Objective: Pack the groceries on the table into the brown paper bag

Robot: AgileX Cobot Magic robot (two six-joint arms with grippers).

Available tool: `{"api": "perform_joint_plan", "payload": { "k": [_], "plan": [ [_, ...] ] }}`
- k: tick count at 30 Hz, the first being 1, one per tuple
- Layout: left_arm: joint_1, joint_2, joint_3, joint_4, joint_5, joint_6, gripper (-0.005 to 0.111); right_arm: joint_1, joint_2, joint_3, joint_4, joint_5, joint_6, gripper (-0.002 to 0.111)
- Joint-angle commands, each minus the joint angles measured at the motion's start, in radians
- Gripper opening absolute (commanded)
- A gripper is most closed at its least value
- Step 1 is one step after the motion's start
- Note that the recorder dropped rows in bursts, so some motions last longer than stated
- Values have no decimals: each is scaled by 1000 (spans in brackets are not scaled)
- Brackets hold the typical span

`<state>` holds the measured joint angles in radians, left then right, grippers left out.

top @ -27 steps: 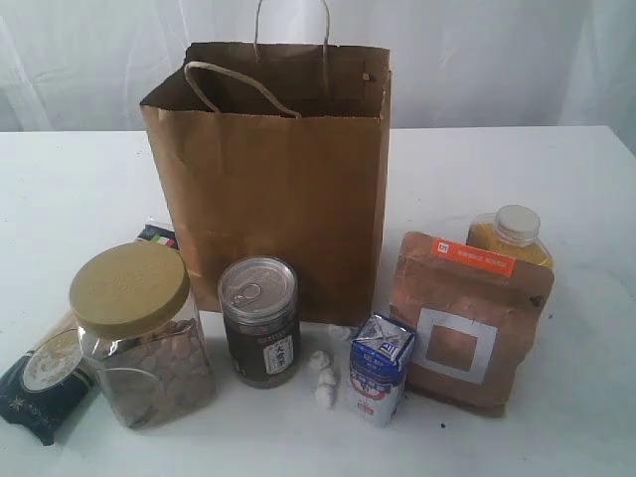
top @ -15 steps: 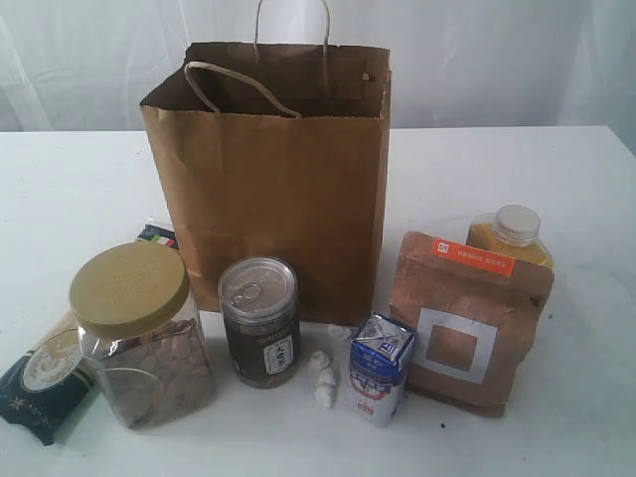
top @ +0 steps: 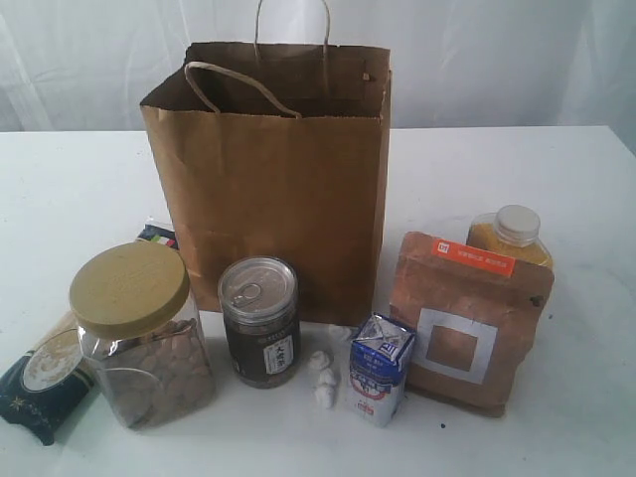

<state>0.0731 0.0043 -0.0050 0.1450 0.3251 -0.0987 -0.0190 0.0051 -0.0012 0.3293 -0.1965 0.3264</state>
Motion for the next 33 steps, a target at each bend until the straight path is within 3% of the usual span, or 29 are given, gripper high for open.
{"api": "perform_joint_plan", "payload": {
  "k": [1, 4, 8, 14, 18, 21, 24, 27, 29, 33],
  "plan": [
    [-6, -4, 5, -2, 9, -6, 0, 0, -5, 1, 14, -331, 70, 0],
    [-6, -4, 5, -2, 9, -6, 0, 0, 0, -62, 14, -449, 70, 0],
    [-6, -4, 5, -2, 9, -6, 0, 0, 123, -244, 14, -467, -28, 0],
    [-6, -4, 5, -2, 9, -6, 0, 0, 446, -608, 10, -497, -469, 0],
    [-6, -4, 5, -2, 9, -6, 0, 0, 749, -836, -20, -201, -797, 0],
    [-6, -4, 5, -2, 9, -6, 0, -4, 1085, -1011, -20, 217, -1010, 0],
    [-6, -4, 5, -2, 9, -6, 0, -22, 1318, -1108, -18, 421, -990, 0],
    [-6, -4, 5, -2, 9, -6, 0, -56, 1502, -1205, -18, 653, -817, 0],
    [-6, -4, 5, -2, 9, -6, 0, -63, 1569, -1272, -18, 807, -708, 0],
    [-6, -4, 5, -2, 9, -6, 0, -48, 1611, -1438, -5, 1136, -704, 0]
  ]
}}
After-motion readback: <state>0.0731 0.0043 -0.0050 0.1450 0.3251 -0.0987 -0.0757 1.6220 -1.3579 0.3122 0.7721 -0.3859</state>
